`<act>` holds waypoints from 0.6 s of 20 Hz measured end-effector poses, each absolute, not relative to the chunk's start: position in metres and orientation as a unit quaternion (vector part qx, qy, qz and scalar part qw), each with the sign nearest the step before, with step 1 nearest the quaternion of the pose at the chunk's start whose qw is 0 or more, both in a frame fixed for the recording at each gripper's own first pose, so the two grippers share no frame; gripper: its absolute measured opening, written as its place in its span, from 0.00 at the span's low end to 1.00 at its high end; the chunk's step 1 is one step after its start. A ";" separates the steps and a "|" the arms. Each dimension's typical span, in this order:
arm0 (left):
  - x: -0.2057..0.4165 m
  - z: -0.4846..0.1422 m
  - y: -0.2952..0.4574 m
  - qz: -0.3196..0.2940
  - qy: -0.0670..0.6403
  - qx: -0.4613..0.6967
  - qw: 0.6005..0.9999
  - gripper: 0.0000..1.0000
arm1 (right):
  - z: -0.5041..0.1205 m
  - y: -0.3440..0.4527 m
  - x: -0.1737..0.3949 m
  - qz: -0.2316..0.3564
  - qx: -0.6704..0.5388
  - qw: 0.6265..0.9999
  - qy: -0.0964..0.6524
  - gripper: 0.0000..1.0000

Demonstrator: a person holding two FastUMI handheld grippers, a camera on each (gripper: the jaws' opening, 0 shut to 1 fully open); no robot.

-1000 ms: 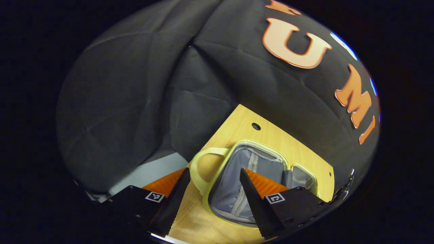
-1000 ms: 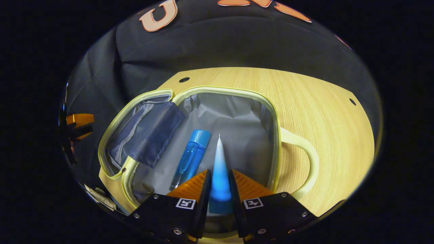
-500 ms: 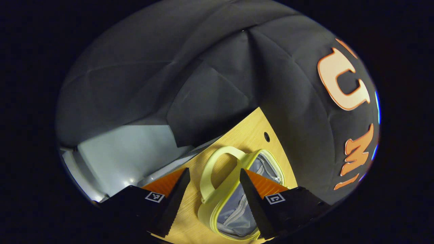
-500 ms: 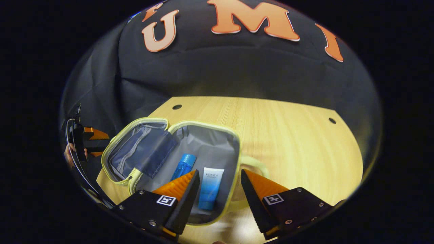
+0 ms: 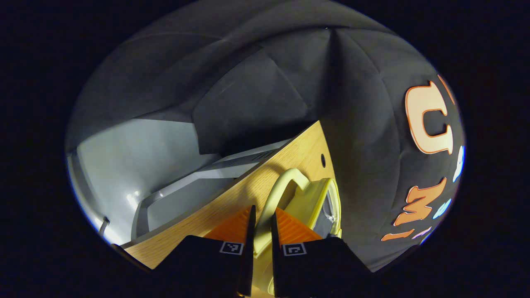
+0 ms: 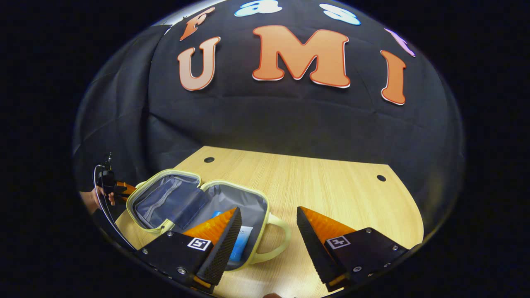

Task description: First open the suitcase, pack the skin care products into it, and then close the suitcase.

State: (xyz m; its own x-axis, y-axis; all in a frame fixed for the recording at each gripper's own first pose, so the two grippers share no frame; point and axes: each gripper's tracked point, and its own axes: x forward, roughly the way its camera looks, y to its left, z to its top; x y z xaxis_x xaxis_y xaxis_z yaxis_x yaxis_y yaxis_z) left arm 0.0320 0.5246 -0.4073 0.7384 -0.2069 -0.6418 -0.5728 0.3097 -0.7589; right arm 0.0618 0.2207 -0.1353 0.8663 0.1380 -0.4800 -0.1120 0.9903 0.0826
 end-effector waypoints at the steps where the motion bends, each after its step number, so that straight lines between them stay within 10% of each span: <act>1: 0.036 -0.397 0.531 0.120 0.329 -0.569 0.744 0.09 | -0.131 0.214 0.062 0.059 0.026 0.968 0.244 0.86; 12: 0.035 -0.215 0.507 -0.005 0.208 -0.512 0.833 0.08 | -0.110 0.188 0.064 0.066 0.001 0.975 0.211 0.87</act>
